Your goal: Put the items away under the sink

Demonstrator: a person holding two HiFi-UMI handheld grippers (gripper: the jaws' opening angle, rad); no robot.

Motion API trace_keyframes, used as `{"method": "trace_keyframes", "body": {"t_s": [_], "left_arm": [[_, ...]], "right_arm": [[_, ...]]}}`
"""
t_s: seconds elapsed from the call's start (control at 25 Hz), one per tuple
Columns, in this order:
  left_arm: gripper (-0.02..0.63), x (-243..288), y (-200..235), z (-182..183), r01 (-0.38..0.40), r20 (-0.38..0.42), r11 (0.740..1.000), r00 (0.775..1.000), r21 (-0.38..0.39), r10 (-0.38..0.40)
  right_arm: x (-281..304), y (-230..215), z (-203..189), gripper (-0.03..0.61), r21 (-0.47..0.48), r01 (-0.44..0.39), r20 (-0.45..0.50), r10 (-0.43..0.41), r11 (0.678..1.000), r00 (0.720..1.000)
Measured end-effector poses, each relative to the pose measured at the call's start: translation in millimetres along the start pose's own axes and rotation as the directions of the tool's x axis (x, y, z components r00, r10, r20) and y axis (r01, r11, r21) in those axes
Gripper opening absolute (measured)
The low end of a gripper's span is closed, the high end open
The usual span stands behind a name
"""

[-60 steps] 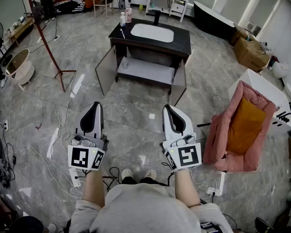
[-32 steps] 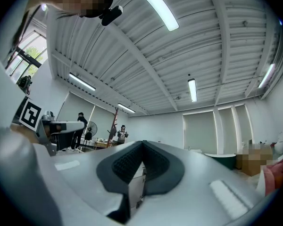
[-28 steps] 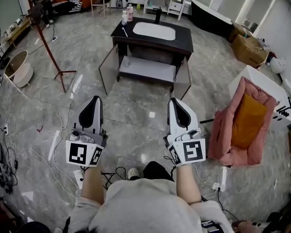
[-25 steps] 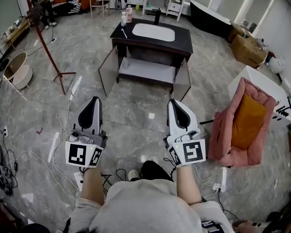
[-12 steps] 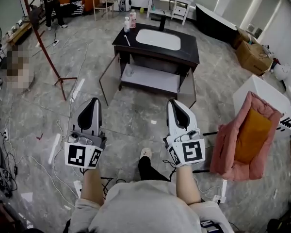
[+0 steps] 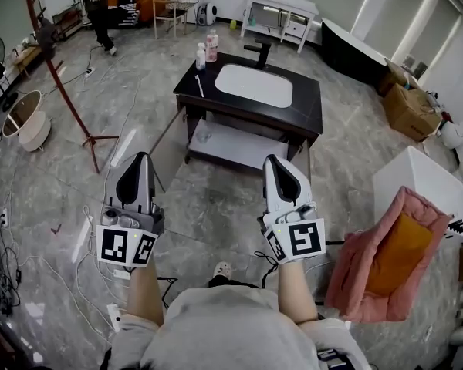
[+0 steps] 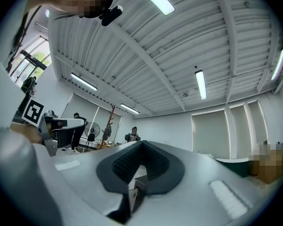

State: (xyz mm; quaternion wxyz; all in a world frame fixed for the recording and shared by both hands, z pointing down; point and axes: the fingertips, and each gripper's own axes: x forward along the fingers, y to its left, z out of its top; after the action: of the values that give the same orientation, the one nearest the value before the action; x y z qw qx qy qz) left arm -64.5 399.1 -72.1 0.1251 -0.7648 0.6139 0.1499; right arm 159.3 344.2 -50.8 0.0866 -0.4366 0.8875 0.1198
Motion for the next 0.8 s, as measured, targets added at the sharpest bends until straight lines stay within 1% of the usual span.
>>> {"method": "trace_keyframes", "body": {"t_s": [0.08, 0.2, 0.36, 0.44, 0.6, 0.8], "left_arm": [[0.006, 22, 1, -7, -0.005, 0.012, 1.000, 1.000, -0.003, 0.005], [0.006, 50, 1, -19, -0.013, 0.016, 1.000, 1.000, 0.022, 0.013], [0.006, 75, 6, -34, -0.018, 0.007, 0.999, 1.000, 0.034, 0.017], [0.006, 87, 13, -41, -0.020, -0.004, 0.998, 1.000, 0.053, 0.021], [0.006, 113, 33, -57, -0.017, -0.020, 0.997, 1.000, 0.074, 0.018], [0.006, 164, 74, -82, 0.021, -0.022, 0.998, 1.000, 0.067, -0.020]], "right_arm": [[17, -16, -6, 0.000, 0.003, -0.009, 0.004, 0.009, 1.000, 1.000], [38, -35, -18, 0.000, 0.006, -0.027, 0.005, 0.027, 1.000, 1.000], [64, -50, -35, 0.000, 0.021, -0.043, 0.000, 0.043, 0.999, 0.999], [78, -52, -44, 0.000, 0.029, -0.055, -0.007, 0.056, 0.998, 0.998], [110, -60, -59, 0.000, 0.036, -0.059, -0.019, 0.060, 0.998, 0.998], [168, -72, -80, 0.000, 0.025, -0.030, -0.028, 0.030, 0.999, 0.999]]}}
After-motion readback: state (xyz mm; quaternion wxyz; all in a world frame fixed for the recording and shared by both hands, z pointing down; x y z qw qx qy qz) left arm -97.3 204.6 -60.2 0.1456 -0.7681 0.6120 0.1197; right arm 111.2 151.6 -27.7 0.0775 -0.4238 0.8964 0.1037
